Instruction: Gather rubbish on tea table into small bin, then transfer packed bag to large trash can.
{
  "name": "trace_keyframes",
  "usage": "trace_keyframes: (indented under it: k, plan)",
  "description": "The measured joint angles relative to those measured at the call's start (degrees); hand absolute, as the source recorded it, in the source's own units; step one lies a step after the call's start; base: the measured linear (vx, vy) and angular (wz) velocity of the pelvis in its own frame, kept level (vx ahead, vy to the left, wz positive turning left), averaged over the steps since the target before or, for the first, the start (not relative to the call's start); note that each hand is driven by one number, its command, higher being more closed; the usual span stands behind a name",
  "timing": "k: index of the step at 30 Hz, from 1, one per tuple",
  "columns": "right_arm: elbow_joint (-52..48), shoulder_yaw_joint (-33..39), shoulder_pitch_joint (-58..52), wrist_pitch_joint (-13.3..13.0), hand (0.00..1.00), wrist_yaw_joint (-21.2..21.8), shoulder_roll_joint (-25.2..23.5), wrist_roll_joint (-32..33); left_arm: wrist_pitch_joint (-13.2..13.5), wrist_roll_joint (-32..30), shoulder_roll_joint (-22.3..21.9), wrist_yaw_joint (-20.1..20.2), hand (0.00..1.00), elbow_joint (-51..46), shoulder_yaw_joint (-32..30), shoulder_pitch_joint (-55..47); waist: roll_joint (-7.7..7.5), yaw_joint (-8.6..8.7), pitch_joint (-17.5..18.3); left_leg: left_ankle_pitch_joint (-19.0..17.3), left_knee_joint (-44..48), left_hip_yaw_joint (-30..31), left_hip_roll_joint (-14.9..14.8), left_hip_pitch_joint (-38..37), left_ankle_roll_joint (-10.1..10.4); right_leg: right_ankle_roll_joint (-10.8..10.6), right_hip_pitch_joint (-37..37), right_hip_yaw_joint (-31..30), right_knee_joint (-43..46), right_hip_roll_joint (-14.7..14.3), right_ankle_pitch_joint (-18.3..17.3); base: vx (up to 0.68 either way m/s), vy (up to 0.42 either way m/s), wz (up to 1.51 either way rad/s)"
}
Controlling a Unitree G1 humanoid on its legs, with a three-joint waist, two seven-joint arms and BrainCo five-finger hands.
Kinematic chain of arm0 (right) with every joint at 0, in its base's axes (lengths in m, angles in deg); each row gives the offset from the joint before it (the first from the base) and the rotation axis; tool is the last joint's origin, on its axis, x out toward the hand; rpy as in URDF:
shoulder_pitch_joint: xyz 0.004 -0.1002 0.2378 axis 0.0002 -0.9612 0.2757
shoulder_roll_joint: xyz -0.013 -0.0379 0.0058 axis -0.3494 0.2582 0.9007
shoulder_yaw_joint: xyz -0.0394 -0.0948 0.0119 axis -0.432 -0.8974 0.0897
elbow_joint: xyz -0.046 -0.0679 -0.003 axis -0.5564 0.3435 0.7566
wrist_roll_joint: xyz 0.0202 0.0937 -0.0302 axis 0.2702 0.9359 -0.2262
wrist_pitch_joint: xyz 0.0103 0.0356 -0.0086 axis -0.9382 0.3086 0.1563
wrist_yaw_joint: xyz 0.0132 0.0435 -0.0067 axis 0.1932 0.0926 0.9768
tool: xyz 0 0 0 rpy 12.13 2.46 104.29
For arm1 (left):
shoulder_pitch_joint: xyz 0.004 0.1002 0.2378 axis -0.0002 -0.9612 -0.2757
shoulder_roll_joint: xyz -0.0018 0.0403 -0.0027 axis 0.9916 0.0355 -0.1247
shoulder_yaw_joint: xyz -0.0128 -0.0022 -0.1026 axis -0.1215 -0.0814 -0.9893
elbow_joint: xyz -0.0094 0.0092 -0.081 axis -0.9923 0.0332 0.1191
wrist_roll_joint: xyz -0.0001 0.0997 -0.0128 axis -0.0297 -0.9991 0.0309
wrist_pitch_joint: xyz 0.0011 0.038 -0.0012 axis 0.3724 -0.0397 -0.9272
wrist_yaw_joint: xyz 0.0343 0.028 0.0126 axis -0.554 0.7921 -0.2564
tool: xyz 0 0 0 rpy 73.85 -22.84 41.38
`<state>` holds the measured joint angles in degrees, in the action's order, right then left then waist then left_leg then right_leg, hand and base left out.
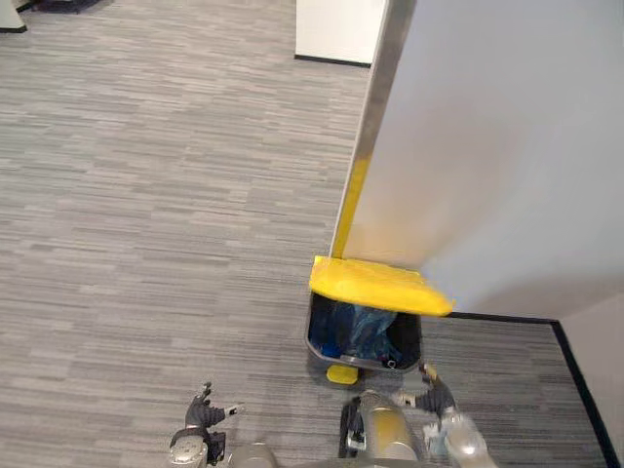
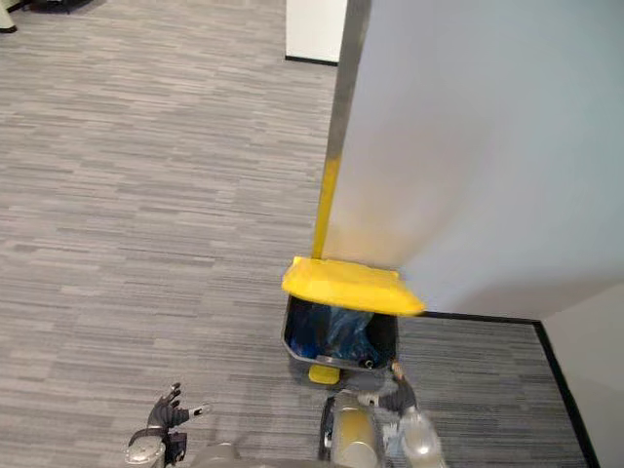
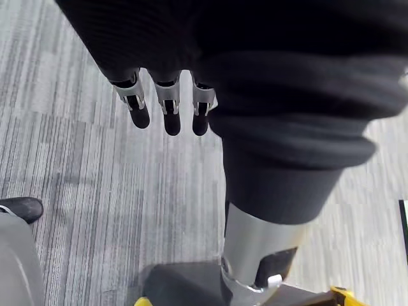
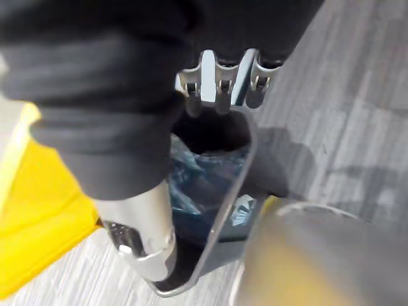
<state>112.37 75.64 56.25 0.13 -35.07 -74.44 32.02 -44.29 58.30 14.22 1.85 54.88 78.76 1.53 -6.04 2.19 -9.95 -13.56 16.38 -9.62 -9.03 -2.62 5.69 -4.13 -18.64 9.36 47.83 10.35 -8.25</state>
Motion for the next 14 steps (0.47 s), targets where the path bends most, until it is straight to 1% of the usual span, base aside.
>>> trace_keyframes:
  k: [1, 2, 3, 5, 6, 8, 9, 11, 12, 13, 14]
  plan:
    - [0.67, 0.96, -0.13, 0.03, 0.00, 0.00, -1.33, 0.27, -0.08, 0.01, -0.25, -0.02, 0.00, -0.01, -0.02, 0.14, -0.48, -0.13, 0.45, 0.26, -0.18, -1.17, -0.30, 0.56, 0.44, -0.20, 2.29, -0.62, 0.47, 0.44, -2.16, -0.05, -0.135, -0.50]
    - [0.77, 1.28, -0.27, 0.03, 0.00, -0.02, -1.74, 0.42, -0.22, 0.02, -0.46, -0.02, 0.00, 0.01, -0.10, 0.50, -1.00, -0.03, 0.75, 0.41, -0.20, -1.78, -0.51, 0.97, 0.73, -0.83, 2.14, -0.54, -1.02, 0.04, -2.52, -0.05, -0.162, -0.54]
    - [1.31, 1.64, -0.12, 0.03, 0.00, -0.13, -1.71, 0.78, -0.75, 0.01, -1.33, -0.03, 0.00, 0.20, -0.76, 1.42, -0.20, 0.15, 1.11, 1.87, -2.36, -2.91, -0.84, 0.75, 1.65, -0.81, 2.61, -0.09, -4.50, -1.63, -2.46, -0.03, -0.113, -0.50]
    - [4.25, 3.68, 0.26, -0.10, 0.00, -0.17, -1.38, 1.31, -0.66, 0.01, -4.44, 0.04, 0.00, 0.81, -1.37, 2.87, 1.85, 0.11, 2.99, 6.02, -8.59, -4.63, -1.08, -0.06, 1.25, -0.58, 4.52, -0.36, -14.03, -4.36, -2.59, 0.00, -0.094, -0.50]
    - [6.97, 4.88, 1.16, -0.12, 0.00, -0.20, -1.00, 2.06, -0.51, 0.00, -5.34, 0.06, 0.00, 1.23, -1.37, 4.82, 2.28, 0.18, 3.19, 7.68, -10.65, -5.29, -0.79, 0.00, 1.26, -0.26, 5.48, -0.74, -18.71, -5.12, -2.73, -0.03, -0.093, -0.34]
    - [11.65, 6.02, 2.89, 0.11, 0.00, -0.29, -0.58, 3.07, -0.42, 0.00, -4.85, 0.06, 0.00, 2.45, -1.37, 6.48, 2.34, 0.21, 3.24, 8.58, -11.55, -6.33, -0.69, -0.02, 1.46, 1.97, 7.03, -1.79, -24.15, -6.10, -2.46, -0.12, -0.065, -0.33]
    - [12.62, 6.03, 2.90, 0.19, 0.00, -0.30, -0.18, 3.41, -0.44, 0.00, -4.50, 0.02, 0.00, 3.00, -1.40, 6.78, 2.57, 0.23, 3.34, 8.75, -11.52, -6.43, -0.80, -0.02, 1.33, 3.06, 7.70, -1.73, -26.08, -6.46, -1.66, -0.15, -0.015, -0.23]
    - [14.10, 6.61, 2.65, 0.27, 0.00, -0.34, -0.05, 3.70, -0.45, -0.01, -3.80, 0.01, 0.00, 3.36, -1.88, 6.90, 2.56, 0.31, 3.47, 8.79, -11.53, -6.21, -0.77, -0.15, 1.29, 3.06, 8.63, -1.71, -27.68, -6.69, -0.75, -0.15, 0.019, 0.01]
    - [14.77, 7.28, 2.50, 0.55, 0.00, -0.31, -0.14, 3.78, -0.45, -0.01, -3.17, -0.02, 0.00, 3.46, -2.11, 6.69, 2.53, 0.26, 3.58, 8.73, -11.76, -6.10, -0.73, -0.13, 1.18, 2.80, 9.15, -1.76, -28.77, -6.98, -0.02, -0.16, 0.030, -0.01]
    - [15.55, 7.71, 2.79, 0.56, 0.00, -0.34, -0.01, 4.26, -0.48, -0.01, -2.44, -0.02, 0.00, 3.96, -2.34, 6.04, 2.54, 0.22, 3.79, 8.64, -12.07, -6.17, -0.63, -0.13, 1.04, 2.09, 9.51, -1.88, -30.30, -7.12, 0.71, -0.12, 0.027, -0.07]
    - [15.71, 7.75, 2.79, 0.59, 0.00, -0.34, 0.09, 4.63, -0.52, -0.02, -2.08, -0.02, 0.00, 4.34, -2.38, 5.75, 2.53, 0.20, 3.89, 8.65, -12.33, -6.16, -0.46, -0.11, 1.02, 2.16, 9.54, -2.03, -31.00, -7.12, 1.33, -0.07, 0.028, -0.09]
